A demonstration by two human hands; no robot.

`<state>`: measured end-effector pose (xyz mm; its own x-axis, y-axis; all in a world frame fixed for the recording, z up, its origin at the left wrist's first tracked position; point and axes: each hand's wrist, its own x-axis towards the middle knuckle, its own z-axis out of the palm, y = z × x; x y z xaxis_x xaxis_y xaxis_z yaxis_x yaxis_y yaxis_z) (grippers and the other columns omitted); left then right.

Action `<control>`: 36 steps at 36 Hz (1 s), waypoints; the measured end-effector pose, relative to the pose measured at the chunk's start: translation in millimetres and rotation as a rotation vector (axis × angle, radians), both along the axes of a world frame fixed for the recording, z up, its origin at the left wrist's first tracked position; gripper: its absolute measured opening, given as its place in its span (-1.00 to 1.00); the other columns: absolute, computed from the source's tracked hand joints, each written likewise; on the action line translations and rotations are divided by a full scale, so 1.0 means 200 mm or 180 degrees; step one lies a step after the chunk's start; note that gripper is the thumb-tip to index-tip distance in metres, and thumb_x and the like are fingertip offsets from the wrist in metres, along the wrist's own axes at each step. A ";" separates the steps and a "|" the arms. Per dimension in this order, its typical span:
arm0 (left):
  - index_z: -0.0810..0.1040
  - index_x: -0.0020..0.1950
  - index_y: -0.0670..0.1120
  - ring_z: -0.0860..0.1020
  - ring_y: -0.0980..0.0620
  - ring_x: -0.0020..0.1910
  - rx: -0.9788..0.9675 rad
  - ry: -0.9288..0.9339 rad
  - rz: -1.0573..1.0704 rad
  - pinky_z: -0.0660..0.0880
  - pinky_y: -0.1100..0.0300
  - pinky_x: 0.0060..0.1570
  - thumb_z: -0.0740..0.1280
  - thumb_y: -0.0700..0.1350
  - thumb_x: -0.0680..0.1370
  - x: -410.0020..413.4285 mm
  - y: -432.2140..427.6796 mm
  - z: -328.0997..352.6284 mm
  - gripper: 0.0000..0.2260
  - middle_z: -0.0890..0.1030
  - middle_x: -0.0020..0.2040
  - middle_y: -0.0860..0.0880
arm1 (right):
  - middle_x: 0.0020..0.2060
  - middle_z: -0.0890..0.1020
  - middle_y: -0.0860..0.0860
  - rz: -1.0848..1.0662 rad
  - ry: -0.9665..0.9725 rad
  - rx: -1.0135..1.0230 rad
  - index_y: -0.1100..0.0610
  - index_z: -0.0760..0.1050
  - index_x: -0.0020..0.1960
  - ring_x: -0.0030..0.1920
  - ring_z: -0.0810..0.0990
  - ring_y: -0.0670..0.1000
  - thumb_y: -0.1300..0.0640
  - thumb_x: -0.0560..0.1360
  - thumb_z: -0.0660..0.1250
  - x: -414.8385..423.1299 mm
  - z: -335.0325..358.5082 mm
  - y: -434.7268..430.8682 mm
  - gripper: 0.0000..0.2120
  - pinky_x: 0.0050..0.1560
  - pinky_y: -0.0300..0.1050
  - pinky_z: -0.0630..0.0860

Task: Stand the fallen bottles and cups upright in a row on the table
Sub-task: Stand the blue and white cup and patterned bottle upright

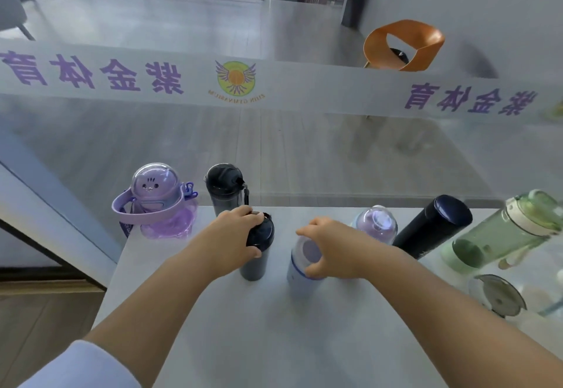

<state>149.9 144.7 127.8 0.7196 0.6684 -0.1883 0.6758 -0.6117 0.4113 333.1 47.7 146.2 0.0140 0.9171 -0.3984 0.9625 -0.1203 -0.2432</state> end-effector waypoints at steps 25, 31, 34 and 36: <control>0.24 0.46 -0.09 0.32 -0.15 0.39 -0.0003 0.0266 0.0284 0.33 0.07 0.28 0.31 -0.13 0.52 0.45 0.25 0.02 -0.47 0.13 0.53 -0.07 | 0.29 0.42 0.13 0.0049 -0.0093 0.0037 0.17 0.29 0.40 0.20 0.47 0.18 0.07 0.49 0.30 0.44 0.03 0.41 -0.48 0.16 0.02 0.51; 0.22 0.48 -0.07 0.25 -0.11 0.44 -0.0001 0.0199 0.0319 0.28 0.09 0.33 0.31 -0.11 0.53 0.45 0.25 0.01 -0.46 0.10 0.55 -0.05 | 0.36 0.35 0.10 0.0044 -0.0050 0.0016 0.14 0.16 0.48 0.29 0.40 0.15 0.07 0.51 0.29 0.47 0.01 0.43 -0.40 0.22 0.02 0.47; 0.20 0.48 -0.06 0.18 -0.09 0.48 0.0004 0.0168 0.0330 0.23 0.10 0.37 0.29 -0.11 0.54 0.44 0.24 0.00 -0.47 0.06 0.55 -0.04 | 0.42 0.28 0.07 0.0047 -0.0052 -0.0027 0.12 0.07 0.52 0.37 0.31 0.13 0.08 0.53 0.28 0.48 0.00 0.44 -0.35 0.29 -0.01 0.42; 0.18 0.49 -0.06 0.12 -0.08 0.51 0.0007 0.0173 0.0332 0.17 0.09 0.41 0.28 -0.10 0.55 0.44 0.24 0.00 -0.46 0.03 0.56 -0.05 | 0.45 0.24 0.07 0.0045 -0.0040 -0.0059 0.11 0.04 0.52 0.43 0.24 0.13 0.09 0.54 0.27 0.48 0.00 0.44 -0.35 0.33 0.00 0.37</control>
<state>237.1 192.3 127.8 0.6349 0.7395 -0.2236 0.7570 -0.5377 0.3712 429.0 135.2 145.8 0.0062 0.9098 -0.4150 0.9671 -0.1110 -0.2290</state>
